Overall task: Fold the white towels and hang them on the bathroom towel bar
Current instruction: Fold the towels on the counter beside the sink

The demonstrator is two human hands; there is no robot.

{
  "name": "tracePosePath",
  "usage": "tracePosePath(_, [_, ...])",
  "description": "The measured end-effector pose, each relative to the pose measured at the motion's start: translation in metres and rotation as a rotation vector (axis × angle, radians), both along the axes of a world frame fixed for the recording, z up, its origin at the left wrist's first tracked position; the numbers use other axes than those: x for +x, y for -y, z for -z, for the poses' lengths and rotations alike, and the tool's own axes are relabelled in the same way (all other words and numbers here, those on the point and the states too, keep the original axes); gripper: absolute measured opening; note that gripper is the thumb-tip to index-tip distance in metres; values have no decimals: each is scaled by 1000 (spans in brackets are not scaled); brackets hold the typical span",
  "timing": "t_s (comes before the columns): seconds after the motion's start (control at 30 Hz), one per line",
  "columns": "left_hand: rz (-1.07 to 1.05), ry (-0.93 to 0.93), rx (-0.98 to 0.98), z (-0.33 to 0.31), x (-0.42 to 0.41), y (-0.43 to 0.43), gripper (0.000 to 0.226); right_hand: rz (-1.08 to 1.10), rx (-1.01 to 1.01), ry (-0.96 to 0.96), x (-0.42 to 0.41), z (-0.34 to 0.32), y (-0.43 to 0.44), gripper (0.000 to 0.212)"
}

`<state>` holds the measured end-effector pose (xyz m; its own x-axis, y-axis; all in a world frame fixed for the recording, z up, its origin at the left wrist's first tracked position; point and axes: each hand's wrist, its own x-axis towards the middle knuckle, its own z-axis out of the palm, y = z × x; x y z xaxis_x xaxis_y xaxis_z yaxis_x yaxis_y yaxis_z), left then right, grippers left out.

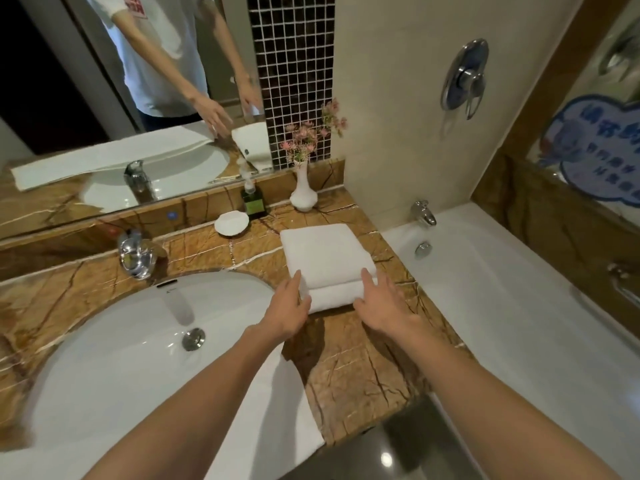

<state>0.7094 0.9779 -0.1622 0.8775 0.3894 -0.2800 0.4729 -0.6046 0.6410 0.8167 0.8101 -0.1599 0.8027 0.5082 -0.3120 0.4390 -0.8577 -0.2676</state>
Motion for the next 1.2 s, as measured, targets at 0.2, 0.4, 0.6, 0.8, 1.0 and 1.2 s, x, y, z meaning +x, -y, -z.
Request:
tracePosePath(0.2, [-225, 111, -154, 3, 37, -5, 56, 47, 57, -95, 30, 5, -14, 69])
tracePosePath(0.4, [-508, 165, -317, 3, 59, -16, 20, 256, 335, -171, 43, 12, -24, 65])
tracePosePath(0.6, [-599, 91, -545, -8, 69, -28, 34, 429, 490, -213, 61, 3, -31, 50])
tracePosePath(0.8, [-445, 252, -500, -26, 72, -24, 12, 368, 398, -77, 51, -16, -42, 54])
tracePosePath(1.0, [-455, 595, -417, -64, 81, -21, 32, -9, 516, 109, -1, -47, -84, 70])
tracePosePath(1.2, [-432, 720, -425, -108, 68, -38, 33, -19, 759, 36, -1, -84, -108, 71])
